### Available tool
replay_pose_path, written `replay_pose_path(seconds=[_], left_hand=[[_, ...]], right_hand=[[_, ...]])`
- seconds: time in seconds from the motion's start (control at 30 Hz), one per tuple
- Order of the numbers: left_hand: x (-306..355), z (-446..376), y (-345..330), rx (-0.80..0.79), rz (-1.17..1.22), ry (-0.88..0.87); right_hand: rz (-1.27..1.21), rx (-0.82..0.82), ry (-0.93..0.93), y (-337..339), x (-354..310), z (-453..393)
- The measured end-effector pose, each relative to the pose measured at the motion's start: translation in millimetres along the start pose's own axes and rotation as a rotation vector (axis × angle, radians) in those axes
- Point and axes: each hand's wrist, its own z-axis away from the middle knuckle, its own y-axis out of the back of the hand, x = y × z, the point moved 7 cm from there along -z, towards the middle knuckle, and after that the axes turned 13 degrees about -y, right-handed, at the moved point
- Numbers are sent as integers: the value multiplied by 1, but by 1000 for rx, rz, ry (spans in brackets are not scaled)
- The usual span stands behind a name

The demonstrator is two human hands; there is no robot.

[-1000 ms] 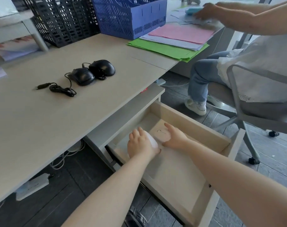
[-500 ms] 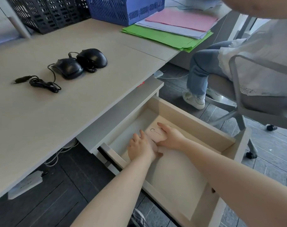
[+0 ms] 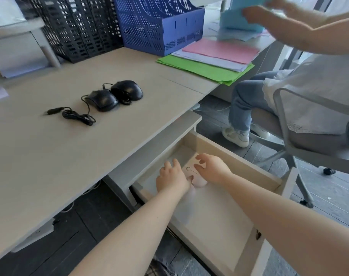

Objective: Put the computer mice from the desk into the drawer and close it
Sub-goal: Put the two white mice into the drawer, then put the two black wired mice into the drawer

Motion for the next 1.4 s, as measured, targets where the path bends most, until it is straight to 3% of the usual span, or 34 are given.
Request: replay_pose_path(seconds=[0.17, 0.33, 0.47, 0.57, 0.73, 0.87, 1.03, 1.4], left_hand=[[22, 12, 75, 131, 17, -120], [18, 27, 162, 439, 63, -176], [-26, 24, 205, 572, -12, -94], [-70, 16, 216, 576, -148, 39], [-115, -9, 218, 464, -133, 128], [-128, -39, 222, 411, -40, 88], [-133, -61, 223, 395, -143, 17], [-117, -52, 234, 439, -216, 2]], right_hand=[[-106, 212, 90, 53, -45, 20], [-242, 394, 205, 88, -101, 45], [-205, 390, 313, 91, -150, 44], [-89, 396, 329, 87, -178, 29], [-10, 299, 295, 79, -218, -6], [-42, 227, 321, 73, -247, -36], [-1, 188, 397, 66, -274, -54], [-53, 283, 294, 72, -272, -41]])
